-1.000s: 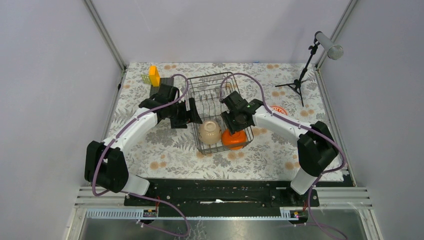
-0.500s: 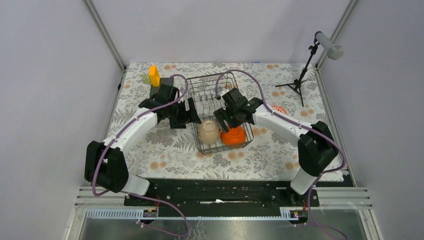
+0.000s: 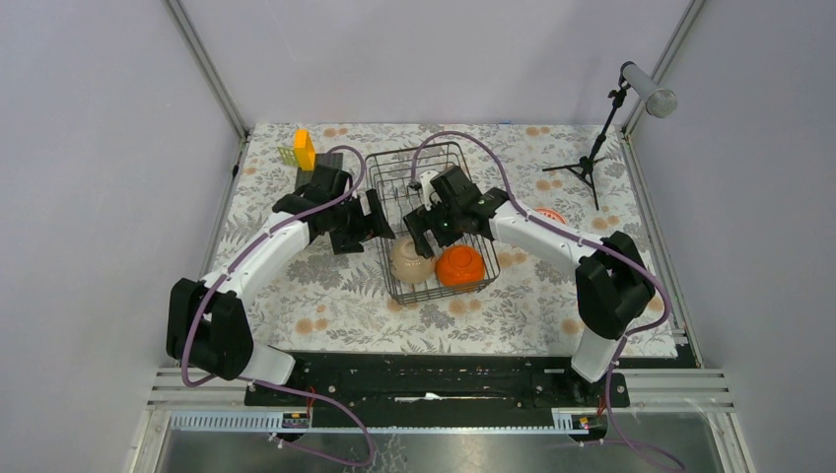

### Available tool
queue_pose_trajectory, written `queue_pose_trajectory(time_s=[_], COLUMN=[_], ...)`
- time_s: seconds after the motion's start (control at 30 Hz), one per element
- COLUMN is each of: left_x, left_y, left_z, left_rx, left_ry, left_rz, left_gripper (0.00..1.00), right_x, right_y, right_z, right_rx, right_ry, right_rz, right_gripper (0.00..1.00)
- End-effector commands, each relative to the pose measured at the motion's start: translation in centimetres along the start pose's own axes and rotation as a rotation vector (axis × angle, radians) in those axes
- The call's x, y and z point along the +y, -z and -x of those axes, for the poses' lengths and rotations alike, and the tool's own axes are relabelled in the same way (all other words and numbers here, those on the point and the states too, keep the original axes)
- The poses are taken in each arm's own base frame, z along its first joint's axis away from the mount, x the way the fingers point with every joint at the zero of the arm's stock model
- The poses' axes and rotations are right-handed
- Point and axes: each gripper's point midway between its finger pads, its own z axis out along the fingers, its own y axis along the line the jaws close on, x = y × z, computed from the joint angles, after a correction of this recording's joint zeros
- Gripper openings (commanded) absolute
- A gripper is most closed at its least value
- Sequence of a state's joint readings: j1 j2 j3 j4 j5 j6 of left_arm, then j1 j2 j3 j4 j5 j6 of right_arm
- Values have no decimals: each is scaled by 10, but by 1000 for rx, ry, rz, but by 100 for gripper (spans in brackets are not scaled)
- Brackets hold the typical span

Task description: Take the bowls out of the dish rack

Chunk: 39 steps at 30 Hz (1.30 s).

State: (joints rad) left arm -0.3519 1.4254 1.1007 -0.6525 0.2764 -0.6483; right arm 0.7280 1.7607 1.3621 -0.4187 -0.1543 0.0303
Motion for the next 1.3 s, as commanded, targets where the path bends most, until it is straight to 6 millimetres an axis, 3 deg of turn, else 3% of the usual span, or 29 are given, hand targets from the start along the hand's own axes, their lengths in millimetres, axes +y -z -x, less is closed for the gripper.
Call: queue_pose_trajectory(time_s=[0.0,0.03,0.2,0.3,0.4,0.63,0.73,0.9,1.03,1.27], left_x=[-19,-19,-21,-23,-25,-29,-28,-27,-31,-39], left_y=[24,25,31,40,44,48,46,41,37,29], left_z=[30,30,27,29,32,34,33,31,34,37], left_rx=[-141,-146,-155,-182,-206,-197,-190,-175,-176,-152], left_ry=[-3,-5,6,11,-4,-78,-102,-115,-116,-121], left_rz=[-48,-49,-62,-69,-77,-82,-83,-83,-102,-110], left_gripper=[91,91,91,91,91,91,84,82,82,81], right_x=[-17,-17,23,29,20,-6,-17,-41,-50,-32], right_y=[19,22,14,6,0,-16,-19,-24,-30,-46], right_z=[33,31,20,17,17,11,8,-6,-6,-2], right_rx=[-111,-116,-88,-61,-60,-38,-34,2,15,55], right_ry=[-20,-13,-4,-51,-96,-183,-213,-313,-340,-392], right_rz=[-149,-143,100,133,77,-69,-130,-182,-166,-18], right_gripper=[100,100,100,100,100,82,73,67,67,79])
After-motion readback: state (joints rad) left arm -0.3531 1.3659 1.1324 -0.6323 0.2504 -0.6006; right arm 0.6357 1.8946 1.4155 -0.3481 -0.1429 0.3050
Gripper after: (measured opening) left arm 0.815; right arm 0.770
